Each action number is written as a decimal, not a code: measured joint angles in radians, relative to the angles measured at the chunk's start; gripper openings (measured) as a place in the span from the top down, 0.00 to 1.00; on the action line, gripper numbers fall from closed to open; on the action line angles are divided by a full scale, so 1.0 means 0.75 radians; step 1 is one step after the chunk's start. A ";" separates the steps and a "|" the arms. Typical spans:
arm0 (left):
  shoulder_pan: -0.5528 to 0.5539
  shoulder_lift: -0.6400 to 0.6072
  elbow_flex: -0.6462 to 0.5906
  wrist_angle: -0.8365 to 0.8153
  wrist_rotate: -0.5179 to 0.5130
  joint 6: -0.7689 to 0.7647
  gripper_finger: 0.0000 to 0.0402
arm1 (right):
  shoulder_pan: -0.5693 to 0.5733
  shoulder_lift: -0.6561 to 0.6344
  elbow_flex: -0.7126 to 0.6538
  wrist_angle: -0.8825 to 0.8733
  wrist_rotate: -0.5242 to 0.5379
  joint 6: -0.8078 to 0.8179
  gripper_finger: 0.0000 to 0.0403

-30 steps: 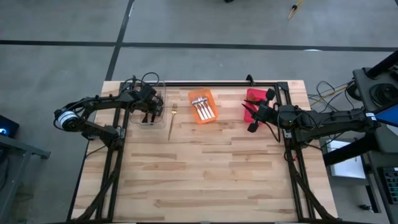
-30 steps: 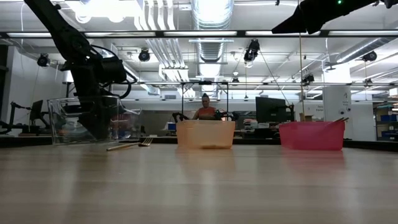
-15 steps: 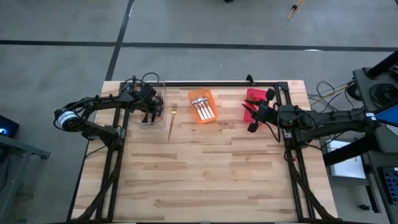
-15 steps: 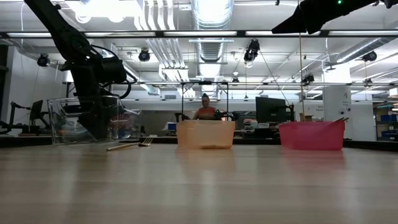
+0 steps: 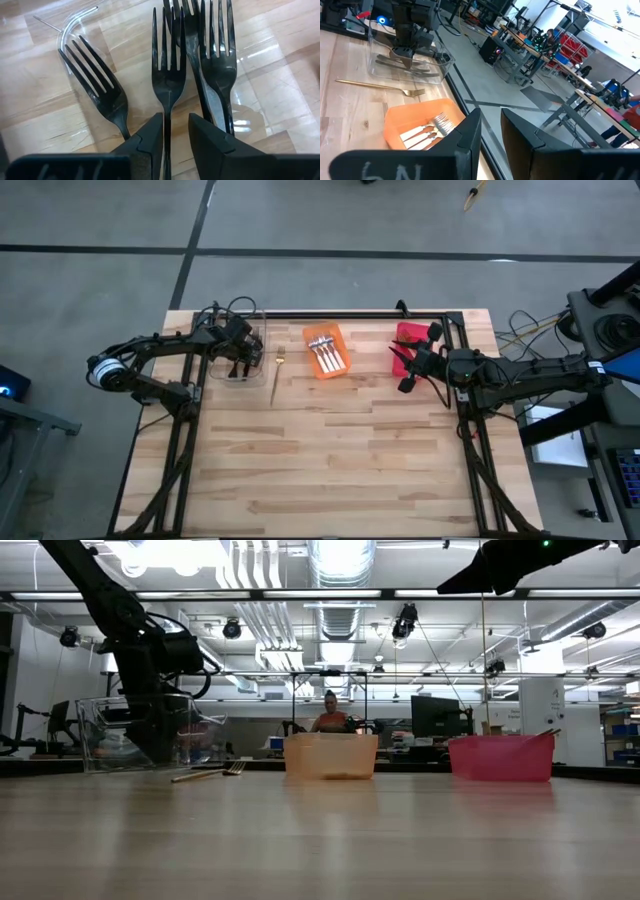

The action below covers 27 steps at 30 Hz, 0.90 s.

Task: Sort silverware by color (type)
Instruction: Adjust the black fork

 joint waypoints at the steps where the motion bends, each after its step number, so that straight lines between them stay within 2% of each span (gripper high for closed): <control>1: 0.000 0.000 0.000 0.000 0.000 0.000 0.83 | 0.000 0.000 0.000 0.000 0.000 0.000 0.84; 8: 0.001 0.000 0.000 -0.002 -0.002 -0.013 0.99 | 0.000 0.000 0.000 0.000 0.000 0.000 0.84; 16: 0.001 0.000 0.015 -0.015 0.005 -0.035 0.99 | 0.000 0.000 -0.002 0.000 0.000 0.000 0.84; 22: 0.001 0.002 0.075 -0.102 0.021 -0.047 0.99 | 0.000 0.000 -0.002 0.000 0.001 0.000 0.84; 27: 0.001 0.002 0.126 -0.186 -0.029 -0.066 1.00 | 0.000 0.000 -0.002 0.000 0.001 0.000 0.84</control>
